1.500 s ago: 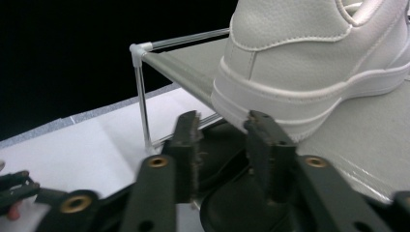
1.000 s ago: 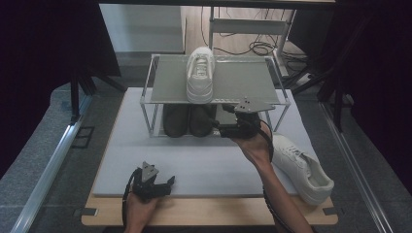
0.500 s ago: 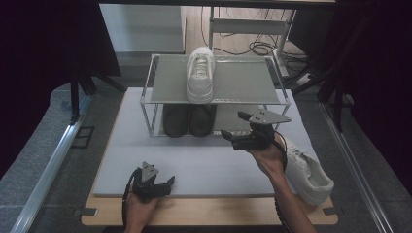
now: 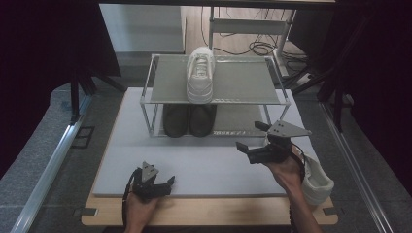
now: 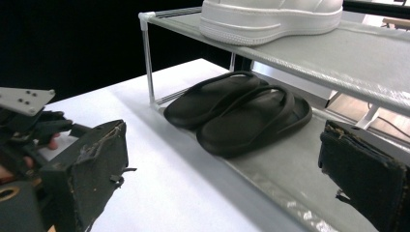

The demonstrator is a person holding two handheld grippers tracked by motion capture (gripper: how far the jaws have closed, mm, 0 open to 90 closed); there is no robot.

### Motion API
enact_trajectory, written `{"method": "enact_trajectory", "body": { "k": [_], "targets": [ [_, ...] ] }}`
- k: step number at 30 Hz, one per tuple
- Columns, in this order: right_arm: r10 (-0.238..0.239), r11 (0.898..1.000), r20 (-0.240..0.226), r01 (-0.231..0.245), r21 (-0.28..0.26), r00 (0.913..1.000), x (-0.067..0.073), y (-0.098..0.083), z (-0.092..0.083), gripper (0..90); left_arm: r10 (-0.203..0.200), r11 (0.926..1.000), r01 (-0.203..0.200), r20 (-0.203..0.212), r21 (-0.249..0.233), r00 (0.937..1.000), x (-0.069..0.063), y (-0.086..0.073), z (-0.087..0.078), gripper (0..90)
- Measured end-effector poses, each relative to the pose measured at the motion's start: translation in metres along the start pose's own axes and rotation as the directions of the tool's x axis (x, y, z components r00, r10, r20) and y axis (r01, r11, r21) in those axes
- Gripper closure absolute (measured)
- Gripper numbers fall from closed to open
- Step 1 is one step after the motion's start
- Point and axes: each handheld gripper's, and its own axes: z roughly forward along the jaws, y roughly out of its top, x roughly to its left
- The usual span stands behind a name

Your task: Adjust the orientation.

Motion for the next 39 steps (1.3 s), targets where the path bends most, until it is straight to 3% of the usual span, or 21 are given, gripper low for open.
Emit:
{"method": "enact_trajectory", "body": {
  "k": [3,14,22,32,39],
  "targets": [
    [0.002,1.000,0.000,-0.002,0.003,1.0000,-0.002,-0.006,-0.011,4.1,-0.003,1.0000,0.003,0.000,-0.001,1.0000,0.000,0.000,0.000,11.6],
    [0.030,1.000,0.078,-0.031,0.004,0.9965,-0.013,-0.028,-0.047,3.7,-0.004,1.0000,0.004,0.000,0.001,1.0000,0.000,0.000,0.000,11.6],
    [0.049,0.999,0.140,-0.050,0.007,0.9890,-0.019,-0.043,-0.074,2.7,-0.003,1.0000,0.003,0.002,0.000,1.0000,0.000,0.000,0.000,11.6],
    [0.064,0.997,0.218,-0.070,0.021,0.9738,-0.027,-0.061,-0.109,2.4,-0.003,1.0000,0.003,0.001,-0.002,1.0000,0.000,0.000,0.000,11.6],
    [0.078,0.995,0.279,-0.094,0.042,0.9571,-0.031,-0.073,-0.132,3.6,-0.003,1.0000,0.003,0.001,-0.002,1.0000,0.000,0.000,0.000,11.6]
  ]
}}
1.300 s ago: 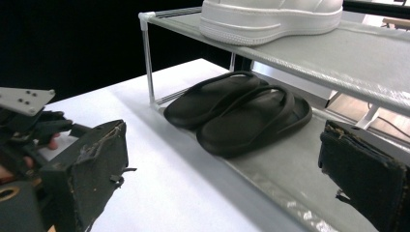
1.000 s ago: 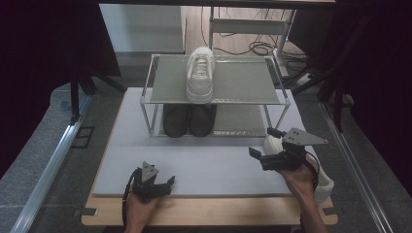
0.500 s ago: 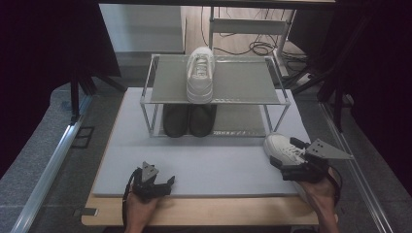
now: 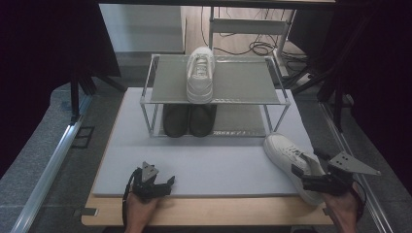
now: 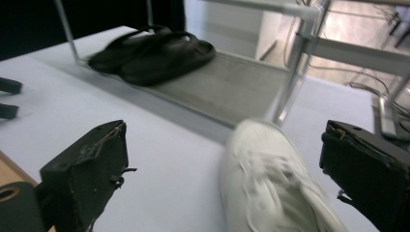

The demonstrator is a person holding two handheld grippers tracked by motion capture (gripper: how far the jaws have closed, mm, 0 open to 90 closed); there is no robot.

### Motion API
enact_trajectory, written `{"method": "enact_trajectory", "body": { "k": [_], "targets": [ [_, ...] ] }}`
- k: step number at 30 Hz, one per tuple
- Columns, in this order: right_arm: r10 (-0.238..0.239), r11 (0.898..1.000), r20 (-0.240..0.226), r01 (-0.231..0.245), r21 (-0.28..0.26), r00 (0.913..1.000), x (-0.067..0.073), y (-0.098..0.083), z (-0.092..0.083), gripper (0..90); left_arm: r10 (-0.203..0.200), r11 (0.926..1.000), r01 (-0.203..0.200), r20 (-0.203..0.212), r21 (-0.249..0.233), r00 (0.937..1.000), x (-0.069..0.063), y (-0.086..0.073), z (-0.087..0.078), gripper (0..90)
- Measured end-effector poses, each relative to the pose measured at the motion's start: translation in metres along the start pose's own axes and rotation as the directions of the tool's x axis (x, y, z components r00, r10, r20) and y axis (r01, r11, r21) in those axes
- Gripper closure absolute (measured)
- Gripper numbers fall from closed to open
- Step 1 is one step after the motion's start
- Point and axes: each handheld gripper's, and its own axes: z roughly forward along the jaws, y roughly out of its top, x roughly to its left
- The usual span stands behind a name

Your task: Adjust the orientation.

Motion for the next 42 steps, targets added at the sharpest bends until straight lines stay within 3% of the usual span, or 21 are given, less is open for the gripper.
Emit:
{"method": "enact_trajectory", "body": {
  "k": [13,21,30,42],
  "targets": [
    [0.082,0.994,0.115,-0.089,0.057,0.9900,-0.025,-0.034,-0.025,0.0,-0.002,1.0000,0.002,-0.001,-0.001,1.0000,0.000,0.000,0.000,11.6],
    [0.102,0.991,0.147,-0.113,0.073,0.9839,-0.032,-0.055,-0.027,0.0,-0.002,1.0000,0.002,-0.001,-0.001,1.0000,0.000,0.000,0.000,11.6],
    [0.129,0.989,0.148,-0.137,0.046,0.9806,-0.036,-0.078,-0.022,0.3,-0.002,1.0000,0.002,-0.001,-0.001,1.0000,0.000,0.000,0.000,11.6],
    [0.105,0.993,0.104,-0.110,0.038,0.9890,-0.035,-0.102,-0.005,0.7,-0.003,1.0000,0.003,-0.002,-0.001,1.0000,0.000,0.000,0.000,11.6]
  ]
}}
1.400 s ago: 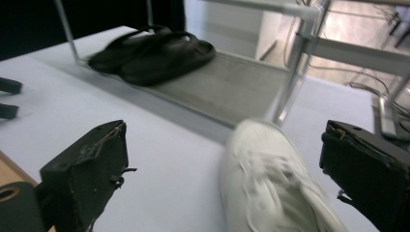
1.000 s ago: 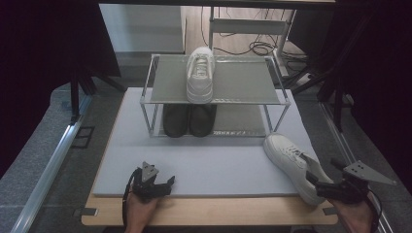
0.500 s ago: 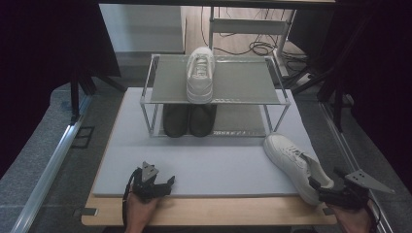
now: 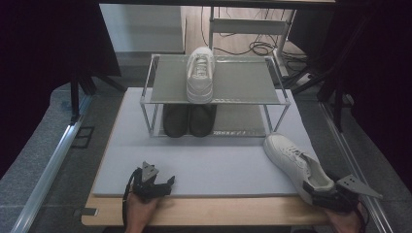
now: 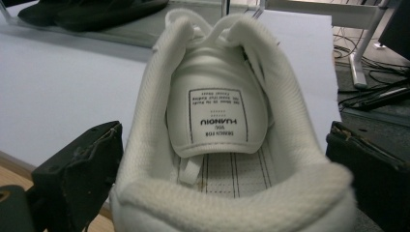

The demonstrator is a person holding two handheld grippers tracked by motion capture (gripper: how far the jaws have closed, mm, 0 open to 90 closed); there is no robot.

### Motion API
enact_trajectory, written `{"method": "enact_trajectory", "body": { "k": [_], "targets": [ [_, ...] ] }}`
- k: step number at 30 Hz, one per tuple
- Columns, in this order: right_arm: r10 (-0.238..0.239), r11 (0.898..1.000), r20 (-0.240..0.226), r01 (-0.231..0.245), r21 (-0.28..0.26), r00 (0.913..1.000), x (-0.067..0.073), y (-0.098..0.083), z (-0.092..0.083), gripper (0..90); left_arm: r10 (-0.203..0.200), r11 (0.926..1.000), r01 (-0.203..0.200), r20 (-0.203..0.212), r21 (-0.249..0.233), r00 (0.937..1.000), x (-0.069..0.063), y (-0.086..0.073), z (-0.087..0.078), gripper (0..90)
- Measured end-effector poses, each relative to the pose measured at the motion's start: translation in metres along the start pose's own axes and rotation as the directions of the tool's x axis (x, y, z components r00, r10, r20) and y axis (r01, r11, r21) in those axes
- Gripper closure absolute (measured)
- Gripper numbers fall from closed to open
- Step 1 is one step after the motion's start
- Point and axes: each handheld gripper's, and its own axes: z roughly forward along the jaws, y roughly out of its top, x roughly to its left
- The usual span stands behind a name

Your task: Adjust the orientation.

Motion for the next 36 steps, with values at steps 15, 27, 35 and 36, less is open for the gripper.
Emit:
{"method": "enact_trajectory", "body": {
  "k": [15,27,35,36],
  "targets": [
    [-0.023,1.000,0.016,0.023,0.005,0.9996,0.002,-0.011,0.012,8.0,0.000,1.0000,0.000,0.000,0.000,1.0000,0.000,0.000,0.000,11.6],
    [-0.007,1.000,0.049,0.007,0.009,0.9988,0.009,-0.008,0.007,21.1,0.000,1.0000,0.000,0.000,0.000,1.0000,0.000,0.000,0.000,11.6],
    [0.024,1.000,0.076,-0.023,-0.012,0.9969,0.014,0.002,0.000,24.0,0.000,1.0000,0.000,0.000,0.000,1.0000,0.000,0.000,0.000,11.6],
    [0.026,1.000,0.076,-0.025,-0.014,0.9968,0.014,0.003,-0.001,24.3,0.000,1.0000,0.000,0.000,0.000,1.0000,0.000,0.000,0.000,11.6]
  ]
}}
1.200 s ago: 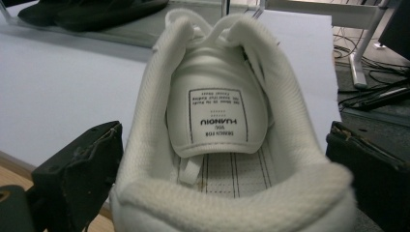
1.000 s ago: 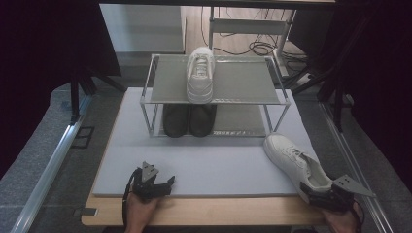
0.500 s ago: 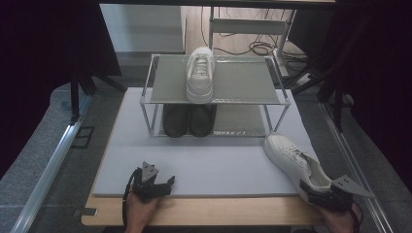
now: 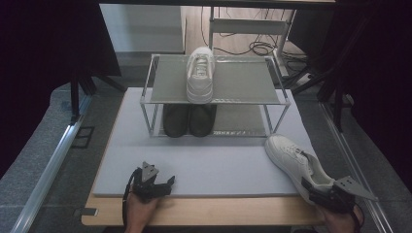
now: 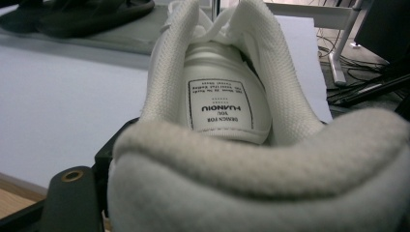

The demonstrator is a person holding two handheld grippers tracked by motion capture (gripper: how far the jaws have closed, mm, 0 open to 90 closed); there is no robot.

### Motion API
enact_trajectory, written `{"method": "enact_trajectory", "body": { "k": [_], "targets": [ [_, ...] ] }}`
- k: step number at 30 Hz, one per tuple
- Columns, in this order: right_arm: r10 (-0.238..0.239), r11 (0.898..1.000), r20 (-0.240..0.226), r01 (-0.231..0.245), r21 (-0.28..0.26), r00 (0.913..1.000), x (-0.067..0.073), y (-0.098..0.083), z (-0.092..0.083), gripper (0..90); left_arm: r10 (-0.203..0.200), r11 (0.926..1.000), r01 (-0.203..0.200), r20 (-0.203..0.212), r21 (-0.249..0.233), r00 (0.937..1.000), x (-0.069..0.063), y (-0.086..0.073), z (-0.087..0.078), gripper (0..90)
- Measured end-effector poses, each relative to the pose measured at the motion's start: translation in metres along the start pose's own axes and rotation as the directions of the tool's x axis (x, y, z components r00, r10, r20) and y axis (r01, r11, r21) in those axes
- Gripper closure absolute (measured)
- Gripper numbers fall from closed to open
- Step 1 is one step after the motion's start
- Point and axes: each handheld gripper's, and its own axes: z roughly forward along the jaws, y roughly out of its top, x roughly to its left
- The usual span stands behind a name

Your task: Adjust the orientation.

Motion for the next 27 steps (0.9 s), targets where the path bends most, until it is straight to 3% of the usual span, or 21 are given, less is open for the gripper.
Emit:
{"method": "enact_trajectory", "body": {
  "k": [27],
  "targets": [
    [-0.027,0.990,-0.006,0.026,-0.140,0.9996,0.017,0.041,-0.024,28.1,0.001,1.0000,-0.001,0.000,0.002,1.0000,0.000,0.000,0.000,11.6]
  ]
}}
